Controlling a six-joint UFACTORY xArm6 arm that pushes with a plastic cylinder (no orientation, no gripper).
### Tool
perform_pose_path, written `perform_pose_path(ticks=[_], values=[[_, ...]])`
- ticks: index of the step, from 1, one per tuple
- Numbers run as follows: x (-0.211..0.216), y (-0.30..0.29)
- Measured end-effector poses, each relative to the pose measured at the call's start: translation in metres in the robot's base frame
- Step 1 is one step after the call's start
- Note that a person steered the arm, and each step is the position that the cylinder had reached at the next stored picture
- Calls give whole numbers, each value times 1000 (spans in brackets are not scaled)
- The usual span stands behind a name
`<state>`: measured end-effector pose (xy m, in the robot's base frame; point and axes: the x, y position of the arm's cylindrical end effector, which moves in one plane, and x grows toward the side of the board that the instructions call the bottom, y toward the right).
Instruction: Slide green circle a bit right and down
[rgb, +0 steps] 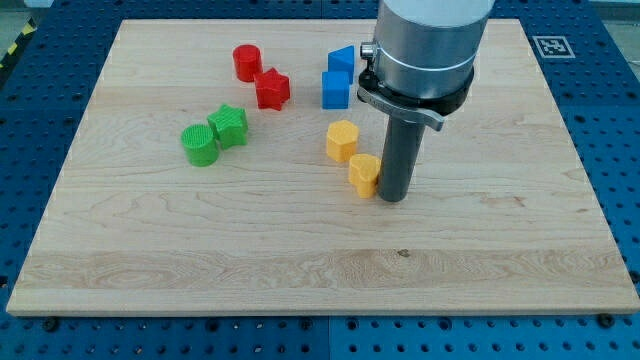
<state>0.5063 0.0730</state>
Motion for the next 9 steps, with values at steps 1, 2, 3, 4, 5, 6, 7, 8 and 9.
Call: perform_pose_path(ticks=[1,2,3,4,5,6,7,8,9], values=[[45,-19],[50,-103],[21,-188],[-26,-263],[-72,-309],[-114,-291],[-112,-267],[-93,-247],[-76,-224]])
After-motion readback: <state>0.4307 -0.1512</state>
